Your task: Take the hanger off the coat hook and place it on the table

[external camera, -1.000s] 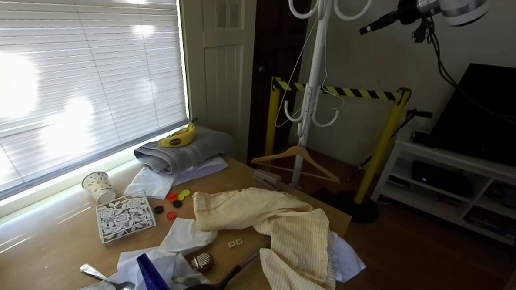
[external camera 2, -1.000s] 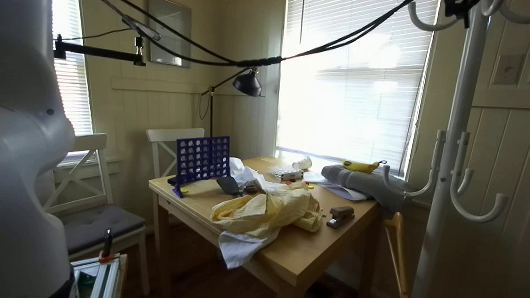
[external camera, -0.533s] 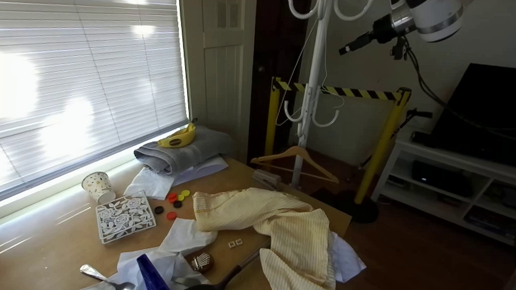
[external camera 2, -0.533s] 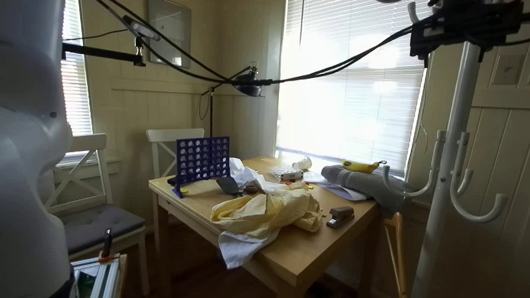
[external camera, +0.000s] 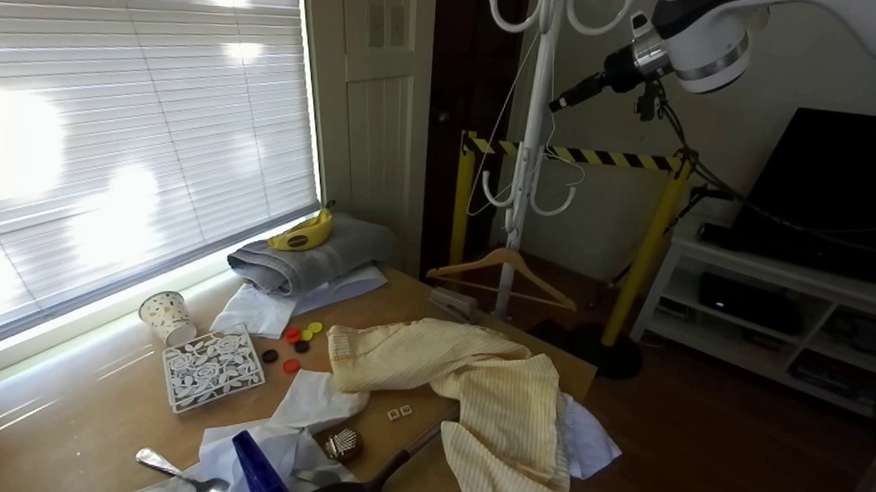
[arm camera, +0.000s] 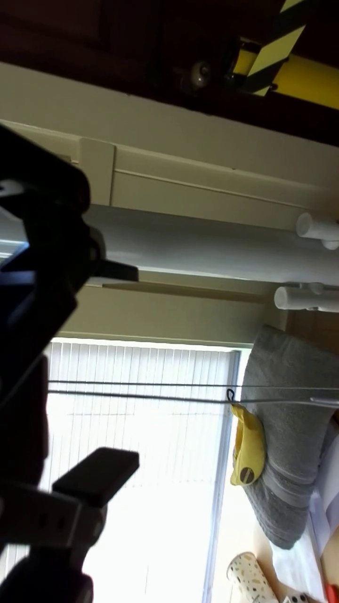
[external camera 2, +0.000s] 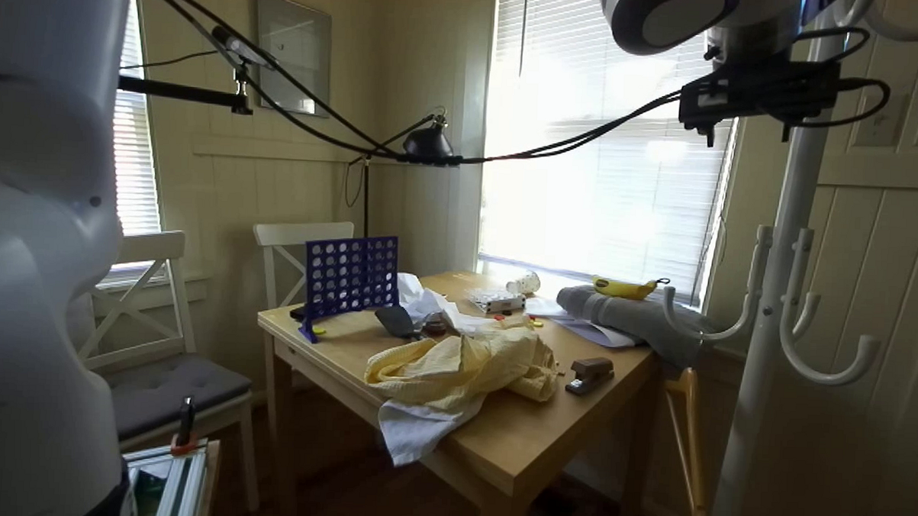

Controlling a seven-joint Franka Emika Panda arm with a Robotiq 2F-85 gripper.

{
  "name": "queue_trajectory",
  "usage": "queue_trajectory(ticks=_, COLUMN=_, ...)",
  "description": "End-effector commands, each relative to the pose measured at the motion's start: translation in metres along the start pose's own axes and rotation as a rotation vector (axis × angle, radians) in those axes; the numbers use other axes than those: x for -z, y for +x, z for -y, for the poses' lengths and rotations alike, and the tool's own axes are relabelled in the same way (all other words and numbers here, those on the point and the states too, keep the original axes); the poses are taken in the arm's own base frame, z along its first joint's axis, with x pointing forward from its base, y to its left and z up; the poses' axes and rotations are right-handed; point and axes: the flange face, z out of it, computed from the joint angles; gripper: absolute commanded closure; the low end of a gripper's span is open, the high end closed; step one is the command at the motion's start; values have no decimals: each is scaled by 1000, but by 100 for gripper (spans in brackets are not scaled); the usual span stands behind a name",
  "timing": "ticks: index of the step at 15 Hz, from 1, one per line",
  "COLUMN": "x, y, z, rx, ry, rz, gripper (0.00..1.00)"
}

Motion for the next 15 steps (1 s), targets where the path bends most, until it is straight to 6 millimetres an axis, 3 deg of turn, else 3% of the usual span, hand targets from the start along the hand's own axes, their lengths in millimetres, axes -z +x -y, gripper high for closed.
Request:
queue_trajectory(ticks=1, x=-8, y=0, z=3, rx=11, ry=1, rz=-17, gripper=43)
queue_trajectory(ticks=9, x=-13, y=1, z=9, rx=29, ry=53, rz=-9, gripper=98)
queue_trajectory(ticks=15, x=-8, y=6, z=15, rx=73, ry=84, rz=-9, gripper=99)
